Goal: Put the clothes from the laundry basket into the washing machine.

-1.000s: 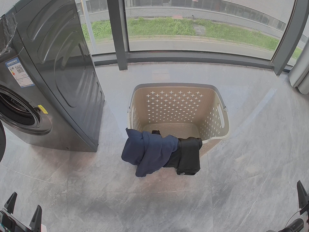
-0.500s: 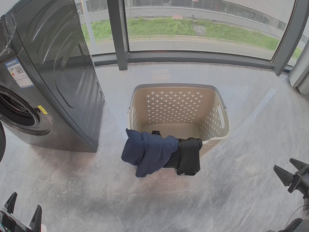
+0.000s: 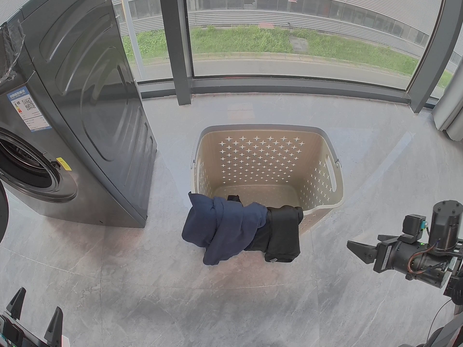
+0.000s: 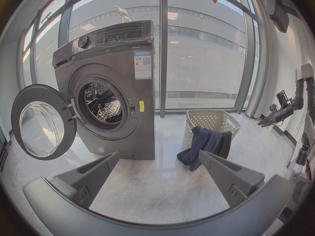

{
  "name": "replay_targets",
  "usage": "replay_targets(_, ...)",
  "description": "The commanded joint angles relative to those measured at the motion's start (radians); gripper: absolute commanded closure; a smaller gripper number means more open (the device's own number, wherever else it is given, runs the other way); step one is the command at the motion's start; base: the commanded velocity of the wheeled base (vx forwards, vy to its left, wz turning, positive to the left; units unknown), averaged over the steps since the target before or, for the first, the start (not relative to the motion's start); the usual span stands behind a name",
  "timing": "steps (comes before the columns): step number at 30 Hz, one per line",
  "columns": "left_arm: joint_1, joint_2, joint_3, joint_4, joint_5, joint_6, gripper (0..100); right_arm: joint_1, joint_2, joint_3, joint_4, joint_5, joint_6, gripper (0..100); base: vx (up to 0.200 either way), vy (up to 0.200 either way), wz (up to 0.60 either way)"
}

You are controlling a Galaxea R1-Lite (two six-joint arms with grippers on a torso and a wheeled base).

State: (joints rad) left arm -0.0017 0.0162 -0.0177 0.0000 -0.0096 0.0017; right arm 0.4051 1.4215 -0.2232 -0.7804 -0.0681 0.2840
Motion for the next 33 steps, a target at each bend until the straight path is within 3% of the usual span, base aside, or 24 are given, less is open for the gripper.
replay_targets(1,0.0,-0.01,0.018,0.0,-0.001,0.0,0,0.046,0.209,-0.051,-0.069,-0.009,0.01,0,0.0,0.0,0.0)
replay_targets(3,0.0,-0.01,0.018,0.0,-0.001,0.0,0,0.064,0.286,-0.065,-0.089,-0.018,0.015,0,0.0,0.0,0.0)
replay_targets(6,0.0,-0.01,0.018,0.0,-0.001,-0.002,0,0.095,0.373,-0.082,-0.169,-0.084,0.021,0,0.0,0.0,0.0)
replay_targets(9,0.0,-0.01,0.018,0.0,-0.001,-0.002,0,0.132,0.405,-0.09,-0.26,-0.105,0.018,0,0.0,0.0,0.0)
replay_targets(33,-0.001,-0.01,0.016,0.0,-0.001,-0.005,0,0.166,0.746,-0.338,-0.378,-0.111,0.018,0,0.0,0.0,0.0)
